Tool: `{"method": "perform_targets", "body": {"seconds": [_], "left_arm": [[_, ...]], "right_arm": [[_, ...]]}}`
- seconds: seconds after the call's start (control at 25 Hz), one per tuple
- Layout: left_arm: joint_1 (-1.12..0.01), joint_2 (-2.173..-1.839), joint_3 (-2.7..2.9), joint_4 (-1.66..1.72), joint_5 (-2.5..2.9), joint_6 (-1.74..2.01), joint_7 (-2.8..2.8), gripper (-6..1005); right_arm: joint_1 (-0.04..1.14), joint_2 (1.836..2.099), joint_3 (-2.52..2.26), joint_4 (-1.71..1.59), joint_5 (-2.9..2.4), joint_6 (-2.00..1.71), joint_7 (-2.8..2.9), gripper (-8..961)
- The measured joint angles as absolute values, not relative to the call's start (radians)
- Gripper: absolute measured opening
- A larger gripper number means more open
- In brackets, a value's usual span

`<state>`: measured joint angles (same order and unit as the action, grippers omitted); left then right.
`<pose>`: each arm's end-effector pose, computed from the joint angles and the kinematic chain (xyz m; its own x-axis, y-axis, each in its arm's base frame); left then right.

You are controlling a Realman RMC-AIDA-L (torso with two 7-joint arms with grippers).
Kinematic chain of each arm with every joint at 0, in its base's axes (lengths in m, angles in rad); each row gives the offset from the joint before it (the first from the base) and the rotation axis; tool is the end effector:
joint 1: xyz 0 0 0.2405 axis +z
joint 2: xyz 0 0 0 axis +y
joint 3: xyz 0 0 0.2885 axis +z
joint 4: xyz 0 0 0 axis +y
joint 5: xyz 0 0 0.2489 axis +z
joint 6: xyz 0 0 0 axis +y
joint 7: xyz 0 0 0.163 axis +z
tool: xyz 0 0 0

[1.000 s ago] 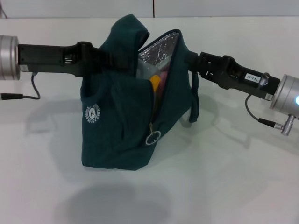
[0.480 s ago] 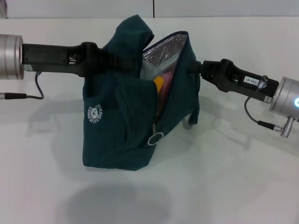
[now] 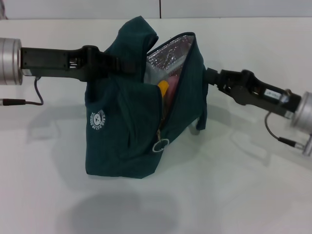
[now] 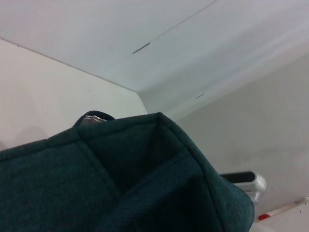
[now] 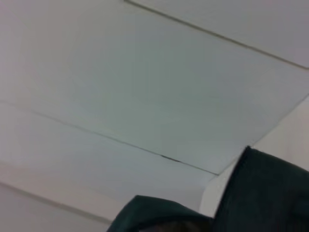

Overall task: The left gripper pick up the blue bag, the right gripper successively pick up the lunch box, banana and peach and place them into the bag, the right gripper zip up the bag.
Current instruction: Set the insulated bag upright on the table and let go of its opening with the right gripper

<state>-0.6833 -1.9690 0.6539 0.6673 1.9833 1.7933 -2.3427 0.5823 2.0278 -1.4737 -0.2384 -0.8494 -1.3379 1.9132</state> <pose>-0.2425 0.4106 0.0266 0.3032 0.8882 0.3452 0.8127 -0.4302 0.3931 0.2696 0.3933 -0.0904 -0.0419 -0.8004 -0.5981 -0.7989 -0.3326 0.5011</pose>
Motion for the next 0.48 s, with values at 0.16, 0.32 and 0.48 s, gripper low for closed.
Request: {"method": "perform_targets", "body": {"seconds": [0.16, 0.32, 0.48], "left_arm": [[-0.683, -1.967, 0.654, 0.667, 1.983, 1.793, -2.342, 27], [-0.683, -1.968, 0.655, 0.667, 1.983, 1.793, -2.342, 27], [-0.683, -1.969, 0.655, 0.667, 1.983, 1.791, -2.342, 27]], "right_arm": [[0.55, 2.028, -1.484, -0.243, -0.851, -1.368, 1.912, 79], [0.56, 2.028, -1.545, -0.245, -0.856, -1.367, 1.894, 145], [0.569, 2.028, -1.566, -0.247, -0.853, -1.362, 1.851, 212]]}}
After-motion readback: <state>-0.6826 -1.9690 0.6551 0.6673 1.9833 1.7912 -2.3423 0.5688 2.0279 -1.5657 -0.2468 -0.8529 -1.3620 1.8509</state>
